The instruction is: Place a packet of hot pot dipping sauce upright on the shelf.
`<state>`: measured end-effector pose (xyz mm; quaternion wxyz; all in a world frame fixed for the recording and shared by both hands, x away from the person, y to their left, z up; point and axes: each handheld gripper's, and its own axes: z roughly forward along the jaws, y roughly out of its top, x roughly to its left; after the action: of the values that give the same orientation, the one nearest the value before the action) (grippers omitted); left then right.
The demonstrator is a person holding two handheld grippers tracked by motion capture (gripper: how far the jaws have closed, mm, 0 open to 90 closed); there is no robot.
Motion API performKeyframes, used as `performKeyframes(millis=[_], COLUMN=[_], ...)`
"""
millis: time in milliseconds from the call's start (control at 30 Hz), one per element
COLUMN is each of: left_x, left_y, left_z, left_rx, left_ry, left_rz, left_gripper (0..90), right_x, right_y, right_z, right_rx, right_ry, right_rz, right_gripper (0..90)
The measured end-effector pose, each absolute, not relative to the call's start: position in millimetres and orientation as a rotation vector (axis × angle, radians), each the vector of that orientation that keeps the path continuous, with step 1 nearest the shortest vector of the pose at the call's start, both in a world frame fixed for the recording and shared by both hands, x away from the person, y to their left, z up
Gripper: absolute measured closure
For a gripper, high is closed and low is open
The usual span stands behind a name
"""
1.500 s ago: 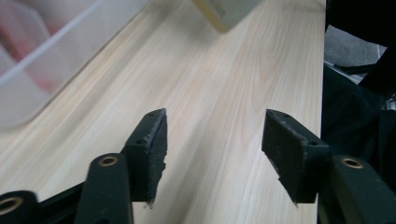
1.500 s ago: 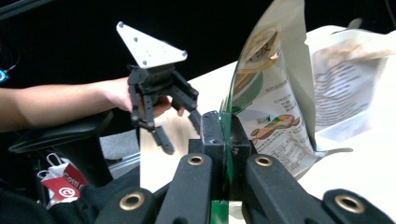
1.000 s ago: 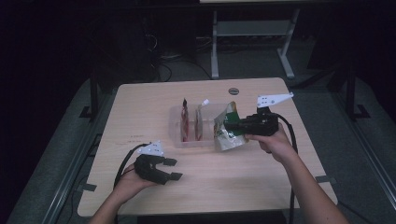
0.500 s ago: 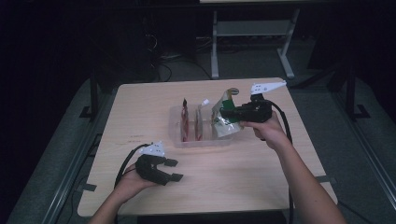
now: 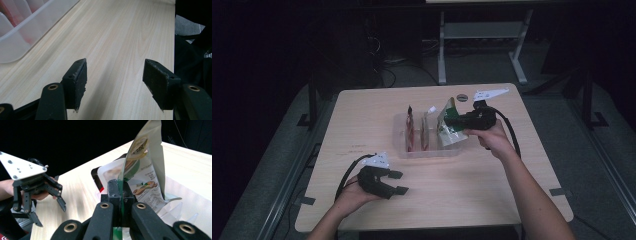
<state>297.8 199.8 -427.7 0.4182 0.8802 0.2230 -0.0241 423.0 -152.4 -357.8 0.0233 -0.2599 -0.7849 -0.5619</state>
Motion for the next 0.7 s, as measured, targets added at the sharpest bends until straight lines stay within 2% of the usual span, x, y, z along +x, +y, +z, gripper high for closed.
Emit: performKeyframes(millis=[533, 600, 700], left_x=[298.6, 298.5, 299.3], left_y=[199.6, 199.6, 199.5], left_z=[-428.2, -428.0, -428.2], left_rx=[2.216, 2.216, 2.211], left_ry=[0.547, 0.549, 0.551], left_rz=[-0.060, -0.061, -0.062], left_gripper=[35.8, 35.9, 35.8], right_x=[431.8, 431.6, 430.8], right_y=[-145.6, -145.5, -145.1], right_z=[-369.9, -369.4, -368.9], right_rx=[-0.855, -0.857, -0.874], right_ry=[-2.470, -2.460, -2.481], right_rz=[-1.698, -1.709, -1.696], right_gripper=[89.7, 87.2, 78.5])
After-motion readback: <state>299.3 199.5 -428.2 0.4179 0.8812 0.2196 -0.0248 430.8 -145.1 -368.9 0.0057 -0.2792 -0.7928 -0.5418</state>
